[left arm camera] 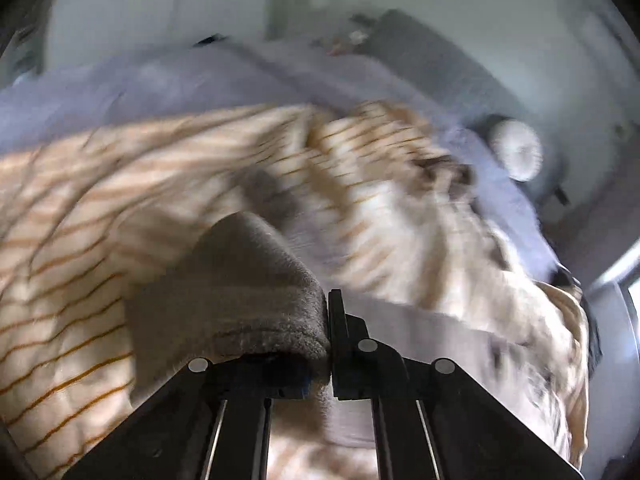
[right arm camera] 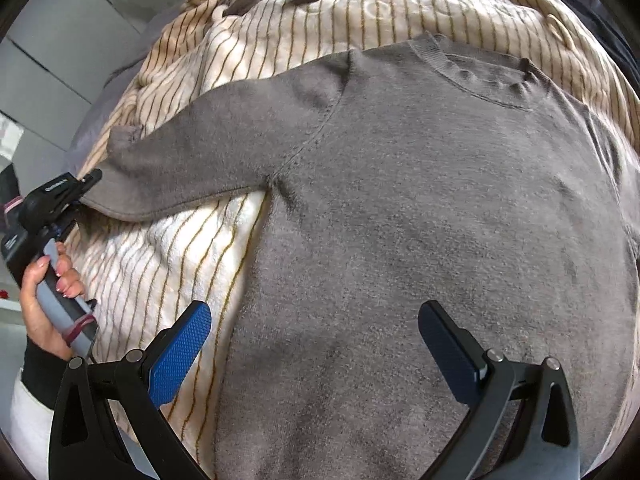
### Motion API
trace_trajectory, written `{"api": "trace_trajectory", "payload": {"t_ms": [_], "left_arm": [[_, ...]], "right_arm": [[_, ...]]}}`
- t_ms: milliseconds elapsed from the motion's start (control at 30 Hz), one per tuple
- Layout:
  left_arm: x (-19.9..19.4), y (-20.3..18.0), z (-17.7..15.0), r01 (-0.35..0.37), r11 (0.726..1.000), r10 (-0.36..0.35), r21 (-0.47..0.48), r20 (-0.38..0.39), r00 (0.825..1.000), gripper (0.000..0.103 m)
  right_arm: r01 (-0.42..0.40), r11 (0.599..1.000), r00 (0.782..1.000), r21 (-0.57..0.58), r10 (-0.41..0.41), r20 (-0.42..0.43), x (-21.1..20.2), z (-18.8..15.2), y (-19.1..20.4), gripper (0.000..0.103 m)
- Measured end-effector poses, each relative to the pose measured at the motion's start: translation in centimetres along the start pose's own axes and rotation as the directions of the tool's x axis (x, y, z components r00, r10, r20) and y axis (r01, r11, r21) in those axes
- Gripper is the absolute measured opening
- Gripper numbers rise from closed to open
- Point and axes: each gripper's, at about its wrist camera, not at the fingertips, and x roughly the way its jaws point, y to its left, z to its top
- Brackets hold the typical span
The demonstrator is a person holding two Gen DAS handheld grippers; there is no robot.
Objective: Fold small clothes
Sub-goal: 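Grasp the grey sweater's side edge with the left tool and fold it over the body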
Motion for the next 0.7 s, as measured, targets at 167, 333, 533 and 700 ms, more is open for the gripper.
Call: {"api": "trace_trajectory", "payload": {"t_ms": [167, 333, 533, 700], "left_arm": [[-0.9, -8.8, -0.2, 0.194, 0.963, -0.194, 0.190, -0.019, 0.981, 0.008], [2.3, -19.2, -4.3, 0.353, 0.878, -0.298, 0.323, -0.206, 0.932, 0.008], [8.0, -29.1, -13.2, 0.456, 0.781, -0.271, 0.427, -0.427, 0.863, 0.008], [10.8, -32.4, -20.1, 0.425, 0.731, -0.134, 0.534, -0.498, 0.857, 0.008]], "right_arm": [[-0.017, 0.999, 0.998, 0.043, 0.014, 0.058, -1.4, 0.4, -2.5, 0.103], [-0.007, 0.992, 0.992, 0.128, -0.008, 0.122, -3.6, 0.7, -7.4, 0.103], [0.039, 0.966, 0.985, 0.256, -0.080, 0.153, -5.1, 1.0, -15.5, 0.103], [0.078, 0.942, 0.986, 0.327, -0.121, 0.113, -4.1, 0.6, -21.5, 0.103]]}}
